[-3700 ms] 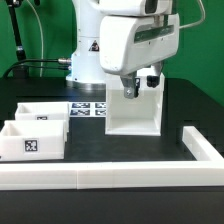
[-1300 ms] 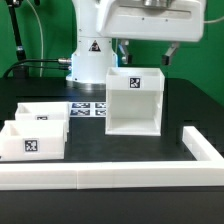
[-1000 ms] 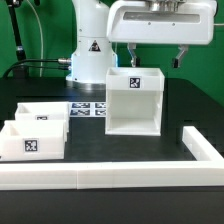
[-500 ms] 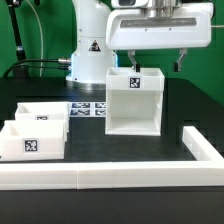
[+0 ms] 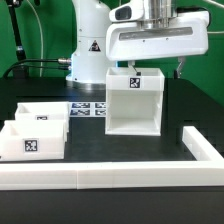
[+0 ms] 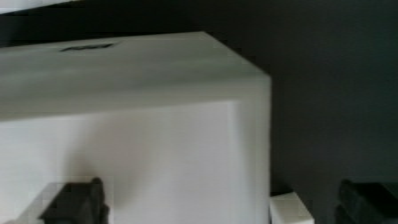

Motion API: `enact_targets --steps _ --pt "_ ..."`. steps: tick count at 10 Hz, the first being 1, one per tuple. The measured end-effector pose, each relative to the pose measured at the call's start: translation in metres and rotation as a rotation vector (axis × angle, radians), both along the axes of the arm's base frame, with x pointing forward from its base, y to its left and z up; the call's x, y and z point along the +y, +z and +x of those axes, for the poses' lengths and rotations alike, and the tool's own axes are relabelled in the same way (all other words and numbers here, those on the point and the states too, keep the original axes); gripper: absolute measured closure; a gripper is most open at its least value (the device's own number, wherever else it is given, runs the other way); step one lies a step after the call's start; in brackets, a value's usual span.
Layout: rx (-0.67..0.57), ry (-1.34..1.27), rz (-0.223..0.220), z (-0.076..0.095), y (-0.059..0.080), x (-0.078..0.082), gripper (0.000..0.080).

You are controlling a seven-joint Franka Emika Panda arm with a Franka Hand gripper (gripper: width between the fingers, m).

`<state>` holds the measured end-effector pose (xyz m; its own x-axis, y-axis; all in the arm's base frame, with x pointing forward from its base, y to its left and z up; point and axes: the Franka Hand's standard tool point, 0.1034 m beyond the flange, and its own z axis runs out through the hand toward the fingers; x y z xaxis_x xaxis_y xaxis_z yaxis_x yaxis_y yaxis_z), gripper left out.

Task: Assemble drawer

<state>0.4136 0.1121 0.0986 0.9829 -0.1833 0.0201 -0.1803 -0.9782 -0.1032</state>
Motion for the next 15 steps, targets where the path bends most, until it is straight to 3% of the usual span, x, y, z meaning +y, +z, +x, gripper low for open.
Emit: enact_targets --steps 1,4,5,6,12,13,15 --pt "-0.001 0.002 0.0 0.0 0.0 0.0 0.0154" --pt "-0.001 0.002 0.0 0.0 0.0 0.0 0.0628" --pt "-0.001 0.002 0.0 0.0 0.0 0.0 0.0628" --pt "-0.002 0.002 0.0 0.0 0.0 0.0 0.0759" --pt "-0.002 0.002 0.0 0.001 0.0 -0.001 0.0759" --pt "-0.007 0.019 0.0 0.003 0.002 -0.002 0.0759" --pt "-0.032 0.058 0.004 0.024 0.005 -0.008 0.0758"
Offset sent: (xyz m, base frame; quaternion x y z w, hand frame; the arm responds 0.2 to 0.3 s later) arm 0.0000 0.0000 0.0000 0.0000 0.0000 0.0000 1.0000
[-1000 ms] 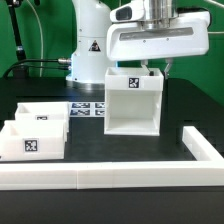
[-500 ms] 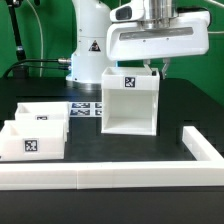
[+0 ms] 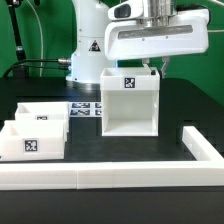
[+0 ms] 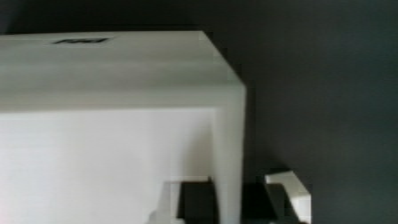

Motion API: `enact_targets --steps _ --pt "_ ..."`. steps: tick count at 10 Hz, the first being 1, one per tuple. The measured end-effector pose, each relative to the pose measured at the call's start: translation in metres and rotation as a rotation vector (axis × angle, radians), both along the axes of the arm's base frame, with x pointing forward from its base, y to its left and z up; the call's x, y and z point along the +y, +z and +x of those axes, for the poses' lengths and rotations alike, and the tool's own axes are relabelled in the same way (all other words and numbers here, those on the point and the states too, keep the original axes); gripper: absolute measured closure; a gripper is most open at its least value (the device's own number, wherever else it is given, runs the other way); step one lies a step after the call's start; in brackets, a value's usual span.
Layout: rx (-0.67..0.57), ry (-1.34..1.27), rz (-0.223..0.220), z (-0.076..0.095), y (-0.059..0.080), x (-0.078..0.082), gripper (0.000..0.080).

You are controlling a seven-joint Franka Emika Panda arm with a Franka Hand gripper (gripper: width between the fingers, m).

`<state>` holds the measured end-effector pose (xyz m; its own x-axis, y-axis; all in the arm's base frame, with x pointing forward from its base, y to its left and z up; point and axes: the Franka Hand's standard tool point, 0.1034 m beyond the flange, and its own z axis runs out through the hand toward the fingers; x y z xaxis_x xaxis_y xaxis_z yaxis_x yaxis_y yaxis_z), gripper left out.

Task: Assemble drawer

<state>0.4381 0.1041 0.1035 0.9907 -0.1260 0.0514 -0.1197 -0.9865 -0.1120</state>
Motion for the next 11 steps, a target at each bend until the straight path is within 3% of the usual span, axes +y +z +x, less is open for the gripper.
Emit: enact_targets --steps 5,7,8,11 --pt "-0.047 0.024 0.02 0.091 -0.001 -0.018 0.0758" --pt "-0.085 0.056 0.021 0.118 -0.004 -0.017 0.0757" --pt "-0.117 0.109 0.016 0.129 -0.003 -0.018 0.0754" --pt "-0.115 0.044 0.023 0.129 0.0 -0.017 0.0754"
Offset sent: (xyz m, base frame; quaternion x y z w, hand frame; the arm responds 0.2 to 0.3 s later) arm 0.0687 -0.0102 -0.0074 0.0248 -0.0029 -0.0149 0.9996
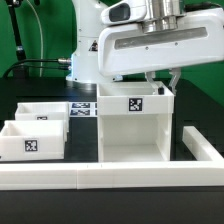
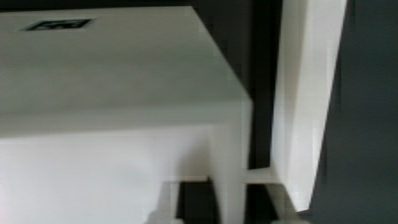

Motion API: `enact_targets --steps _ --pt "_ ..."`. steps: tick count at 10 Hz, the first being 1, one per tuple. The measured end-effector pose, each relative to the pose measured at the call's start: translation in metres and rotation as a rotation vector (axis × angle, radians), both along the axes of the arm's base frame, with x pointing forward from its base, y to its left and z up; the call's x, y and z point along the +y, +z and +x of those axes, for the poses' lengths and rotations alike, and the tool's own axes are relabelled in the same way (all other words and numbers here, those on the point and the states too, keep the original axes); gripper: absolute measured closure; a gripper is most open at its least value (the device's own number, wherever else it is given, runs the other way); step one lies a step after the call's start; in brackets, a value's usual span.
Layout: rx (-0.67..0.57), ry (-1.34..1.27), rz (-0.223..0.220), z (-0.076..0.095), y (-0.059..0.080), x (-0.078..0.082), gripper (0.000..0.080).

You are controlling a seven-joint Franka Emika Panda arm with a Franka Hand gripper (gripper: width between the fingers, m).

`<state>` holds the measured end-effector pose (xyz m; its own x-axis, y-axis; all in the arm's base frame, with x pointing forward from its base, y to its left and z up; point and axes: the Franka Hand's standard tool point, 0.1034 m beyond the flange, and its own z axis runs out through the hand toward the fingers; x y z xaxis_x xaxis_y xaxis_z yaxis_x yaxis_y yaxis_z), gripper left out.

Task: Assemble drawer

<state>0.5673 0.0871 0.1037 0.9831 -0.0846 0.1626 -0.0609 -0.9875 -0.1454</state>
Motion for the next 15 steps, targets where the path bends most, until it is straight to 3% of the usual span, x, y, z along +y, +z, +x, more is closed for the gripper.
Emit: enact_targets --steps 5,7,11,13,15 --pt "-0.027 -0.321 0.07 0.014 0.002 -0.011 0.0752" --pt "-0.065 -0.349 0.073 0.025 0.004 -0.016 0.0751" --pt "-0.048 -0.536 0.131 0.026 0.008 -0.012 0.0751" --pt "-0.076 -0.837 0.231 0.029 0.012 -0.011 0.0749" --pt "-0.059 -1.014 0.298 0.036 0.013 -0.009 0.0742"
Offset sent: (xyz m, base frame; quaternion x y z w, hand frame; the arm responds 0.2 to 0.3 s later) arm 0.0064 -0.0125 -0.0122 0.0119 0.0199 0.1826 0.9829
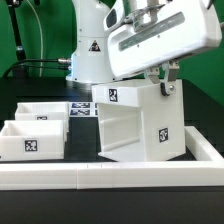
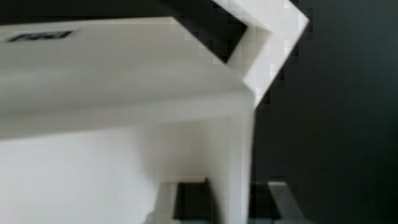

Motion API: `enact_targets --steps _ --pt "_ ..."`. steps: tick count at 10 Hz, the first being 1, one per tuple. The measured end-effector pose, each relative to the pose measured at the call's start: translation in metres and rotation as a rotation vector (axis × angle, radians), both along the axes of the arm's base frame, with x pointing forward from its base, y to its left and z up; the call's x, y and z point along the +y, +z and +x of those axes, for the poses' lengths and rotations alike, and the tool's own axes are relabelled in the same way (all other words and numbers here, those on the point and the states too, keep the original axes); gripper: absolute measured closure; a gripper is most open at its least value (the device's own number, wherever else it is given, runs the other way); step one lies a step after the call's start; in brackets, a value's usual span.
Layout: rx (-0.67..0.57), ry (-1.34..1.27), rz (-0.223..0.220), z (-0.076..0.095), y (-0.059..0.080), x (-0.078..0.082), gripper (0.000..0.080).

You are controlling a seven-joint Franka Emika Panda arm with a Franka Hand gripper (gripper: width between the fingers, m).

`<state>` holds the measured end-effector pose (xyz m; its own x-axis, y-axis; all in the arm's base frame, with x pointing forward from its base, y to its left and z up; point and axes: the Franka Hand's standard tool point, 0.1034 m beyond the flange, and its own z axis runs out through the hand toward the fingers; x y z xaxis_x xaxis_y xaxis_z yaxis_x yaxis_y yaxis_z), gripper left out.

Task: Assemble drawer

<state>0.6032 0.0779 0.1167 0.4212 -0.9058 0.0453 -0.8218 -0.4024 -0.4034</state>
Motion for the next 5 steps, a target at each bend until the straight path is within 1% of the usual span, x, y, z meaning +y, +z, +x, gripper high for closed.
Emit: enact_targets --steps 1,2,5 --pt "0.002 -0.019 0.008 0.0009 -0.0006 0.0006 0.0742" --pt "0.004 -0.074 0.034 0.0011 0.0014 0.0003 0.0741" --pt "0.009 -0.188 0.09 0.0023 0.0037 0.0001 0.0741"
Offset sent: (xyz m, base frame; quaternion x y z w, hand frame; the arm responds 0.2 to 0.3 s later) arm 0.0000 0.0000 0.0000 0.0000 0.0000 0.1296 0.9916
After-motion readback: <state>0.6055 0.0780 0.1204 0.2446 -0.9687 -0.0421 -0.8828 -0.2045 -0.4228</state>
